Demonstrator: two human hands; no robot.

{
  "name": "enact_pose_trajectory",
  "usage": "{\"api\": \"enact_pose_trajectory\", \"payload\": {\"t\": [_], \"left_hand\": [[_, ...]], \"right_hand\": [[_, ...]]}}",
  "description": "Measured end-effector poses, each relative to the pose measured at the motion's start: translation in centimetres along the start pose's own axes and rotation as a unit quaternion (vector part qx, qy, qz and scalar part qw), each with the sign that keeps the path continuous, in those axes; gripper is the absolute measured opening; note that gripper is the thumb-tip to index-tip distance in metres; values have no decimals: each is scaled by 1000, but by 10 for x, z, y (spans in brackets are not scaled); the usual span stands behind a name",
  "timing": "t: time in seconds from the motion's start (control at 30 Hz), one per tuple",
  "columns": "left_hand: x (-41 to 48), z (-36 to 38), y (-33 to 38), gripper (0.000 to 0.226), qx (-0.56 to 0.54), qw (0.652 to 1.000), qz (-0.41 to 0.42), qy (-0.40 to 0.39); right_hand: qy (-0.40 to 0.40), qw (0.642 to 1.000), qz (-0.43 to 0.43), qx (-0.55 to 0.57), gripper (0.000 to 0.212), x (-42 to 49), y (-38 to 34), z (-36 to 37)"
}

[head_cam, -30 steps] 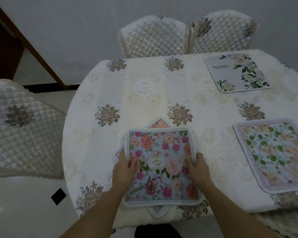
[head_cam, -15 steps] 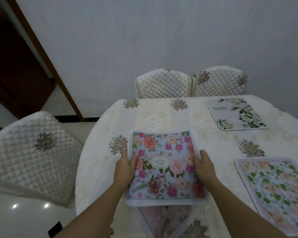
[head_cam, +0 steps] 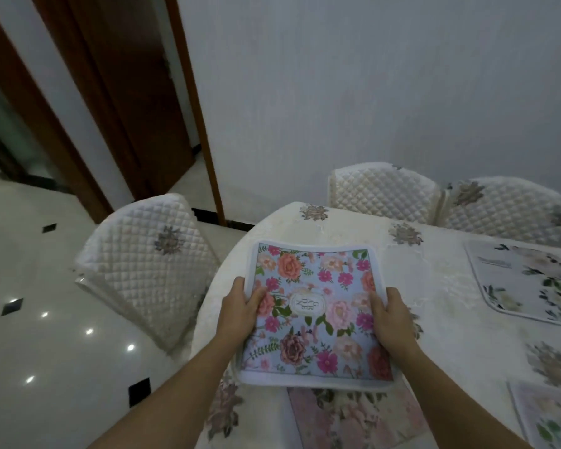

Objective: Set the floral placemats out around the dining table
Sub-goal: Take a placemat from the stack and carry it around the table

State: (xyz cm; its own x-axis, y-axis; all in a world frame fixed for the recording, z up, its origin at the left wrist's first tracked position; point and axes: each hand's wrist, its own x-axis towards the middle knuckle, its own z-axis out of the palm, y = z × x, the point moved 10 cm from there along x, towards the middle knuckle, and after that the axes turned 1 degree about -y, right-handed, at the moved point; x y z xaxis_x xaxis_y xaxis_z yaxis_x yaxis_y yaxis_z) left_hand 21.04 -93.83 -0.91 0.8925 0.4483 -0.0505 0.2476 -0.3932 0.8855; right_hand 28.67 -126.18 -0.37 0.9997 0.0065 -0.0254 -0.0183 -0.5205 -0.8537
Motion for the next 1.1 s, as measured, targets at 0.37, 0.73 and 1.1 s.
{"api": "enact_pose_trajectory", "payload": {"t": [0.37,0.73,1.1], "left_hand": [[-106,-192,-116,22,-17,968,-129,214],[-200,-351,-223,24,-41,906,-220,360],[-141,-526,-337,26,-46,895,-237,376]], "right_hand": [[-219,971,-95,2,32,-48,-97,209],[-354,918,-179,-19,22,-145,-205,398],[-392,902,-176,-43,25,-181,-312,600]]}}
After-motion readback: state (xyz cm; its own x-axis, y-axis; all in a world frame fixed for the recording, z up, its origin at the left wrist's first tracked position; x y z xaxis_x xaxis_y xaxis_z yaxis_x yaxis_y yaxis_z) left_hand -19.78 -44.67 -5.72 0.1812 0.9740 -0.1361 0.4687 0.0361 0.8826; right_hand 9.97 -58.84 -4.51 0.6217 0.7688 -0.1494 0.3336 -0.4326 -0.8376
